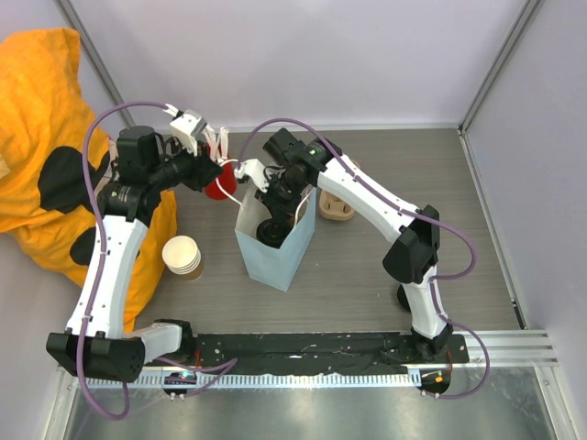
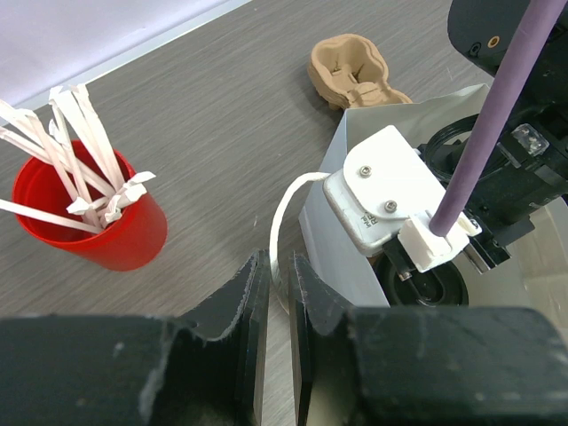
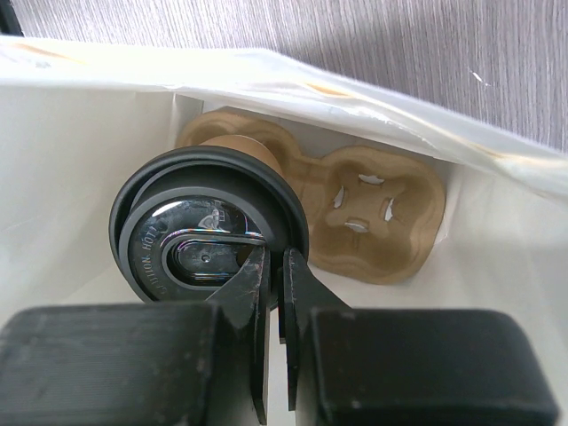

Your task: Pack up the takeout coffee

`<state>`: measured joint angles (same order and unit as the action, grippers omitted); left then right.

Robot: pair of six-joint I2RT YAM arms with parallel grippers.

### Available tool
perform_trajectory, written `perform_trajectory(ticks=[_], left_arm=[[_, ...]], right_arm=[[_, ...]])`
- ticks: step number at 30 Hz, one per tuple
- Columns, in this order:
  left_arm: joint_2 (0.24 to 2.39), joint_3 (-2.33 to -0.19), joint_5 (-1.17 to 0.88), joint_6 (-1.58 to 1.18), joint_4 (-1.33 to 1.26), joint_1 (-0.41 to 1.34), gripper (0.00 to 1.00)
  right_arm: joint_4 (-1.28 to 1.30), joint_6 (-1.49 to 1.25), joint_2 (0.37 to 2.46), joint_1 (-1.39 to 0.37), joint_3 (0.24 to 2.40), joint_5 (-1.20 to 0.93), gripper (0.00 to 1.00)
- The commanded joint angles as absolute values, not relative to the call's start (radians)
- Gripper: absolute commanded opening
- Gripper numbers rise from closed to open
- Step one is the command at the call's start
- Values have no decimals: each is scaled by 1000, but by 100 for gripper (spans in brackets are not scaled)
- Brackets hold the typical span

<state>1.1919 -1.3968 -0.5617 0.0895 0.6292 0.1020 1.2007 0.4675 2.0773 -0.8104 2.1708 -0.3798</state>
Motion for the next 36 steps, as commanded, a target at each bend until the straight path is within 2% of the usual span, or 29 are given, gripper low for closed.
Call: perform_trajectory(ticks=[1,36], left_arm=[[1167,-1391,-586,78,581,92,18],[1161,-1384,-604,64,575,71,18]], right_arm=[[1161,456,2052,-816,2172,-382,1],[1137,457,2056,-816,2134,-385,1]])
